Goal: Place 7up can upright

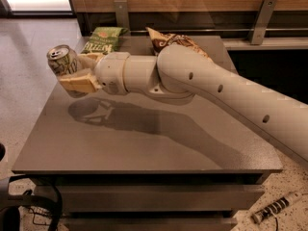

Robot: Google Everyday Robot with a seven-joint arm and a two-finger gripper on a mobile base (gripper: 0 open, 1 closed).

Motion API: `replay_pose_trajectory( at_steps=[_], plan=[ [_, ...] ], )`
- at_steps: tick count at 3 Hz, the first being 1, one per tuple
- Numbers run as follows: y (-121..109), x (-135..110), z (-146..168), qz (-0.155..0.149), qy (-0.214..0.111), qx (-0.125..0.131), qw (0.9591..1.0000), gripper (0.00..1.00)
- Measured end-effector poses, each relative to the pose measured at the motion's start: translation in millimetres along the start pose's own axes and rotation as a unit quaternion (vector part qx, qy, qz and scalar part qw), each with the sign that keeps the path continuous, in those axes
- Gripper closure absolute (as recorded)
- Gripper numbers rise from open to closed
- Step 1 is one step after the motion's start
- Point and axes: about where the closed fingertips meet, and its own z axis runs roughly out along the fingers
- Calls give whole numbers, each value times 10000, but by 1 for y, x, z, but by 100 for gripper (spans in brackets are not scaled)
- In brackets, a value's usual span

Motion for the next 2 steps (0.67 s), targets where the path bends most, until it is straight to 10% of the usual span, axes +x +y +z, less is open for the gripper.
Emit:
replay_pose_trajectory(
  at_steps=[2],
  plan=[
    [18,24,27,365,-411,91,9984,100]
  ],
)
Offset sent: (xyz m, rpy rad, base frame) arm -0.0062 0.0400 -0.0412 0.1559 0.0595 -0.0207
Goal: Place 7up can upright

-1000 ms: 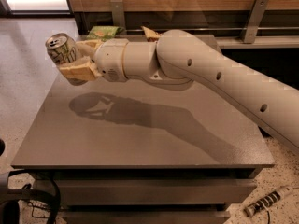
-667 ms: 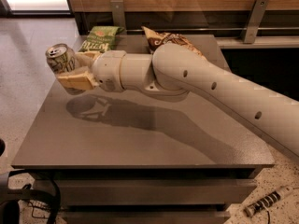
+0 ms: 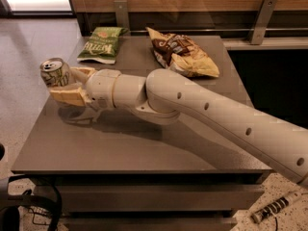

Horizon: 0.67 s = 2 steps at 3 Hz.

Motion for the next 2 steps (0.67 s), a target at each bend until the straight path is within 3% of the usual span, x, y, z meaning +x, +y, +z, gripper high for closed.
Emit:
replay_pose_trajectory(
  at_steps=[2],
  plan=[
    [16,32,1,426,175,129,9989,100]
  ],
)
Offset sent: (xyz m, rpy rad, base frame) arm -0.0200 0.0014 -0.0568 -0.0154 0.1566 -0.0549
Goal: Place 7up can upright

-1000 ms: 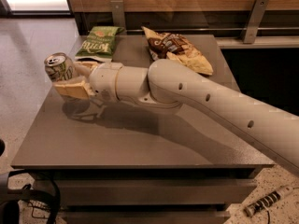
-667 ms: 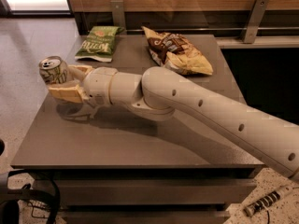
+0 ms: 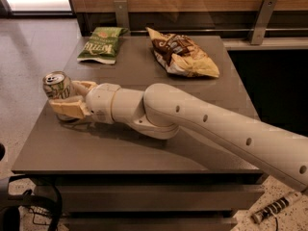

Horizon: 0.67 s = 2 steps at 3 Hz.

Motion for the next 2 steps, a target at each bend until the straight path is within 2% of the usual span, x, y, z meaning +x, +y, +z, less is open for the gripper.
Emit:
replay_pose_trajectory(
  at_steps=[1,2],
  plan=[
    [3,3,1,34,19,-4,10000,88],
    [4,2,2,27,16,-20,10000,66]
  ],
)
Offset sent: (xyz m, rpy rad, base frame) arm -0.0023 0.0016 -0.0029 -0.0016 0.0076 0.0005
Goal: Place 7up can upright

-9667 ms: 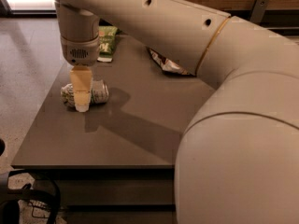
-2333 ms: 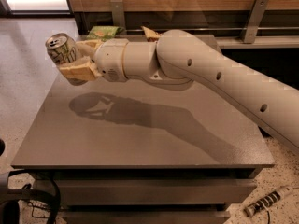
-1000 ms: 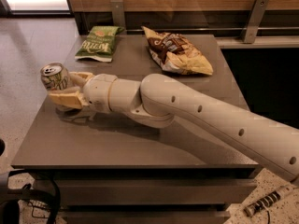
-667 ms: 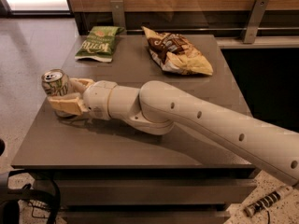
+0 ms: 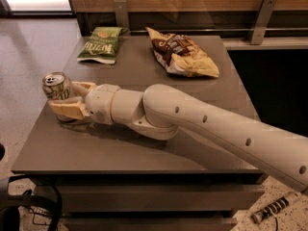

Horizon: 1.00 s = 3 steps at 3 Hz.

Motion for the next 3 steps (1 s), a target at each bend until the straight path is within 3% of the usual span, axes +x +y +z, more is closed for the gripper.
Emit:
replay_pose_trajectory(
  at_steps=[2,3],
  plan=[
    [3,-1,3,-10,-3,-33,10000,17],
    [5,-2,4,-14,-5,-47,10000,0]
  ],
)
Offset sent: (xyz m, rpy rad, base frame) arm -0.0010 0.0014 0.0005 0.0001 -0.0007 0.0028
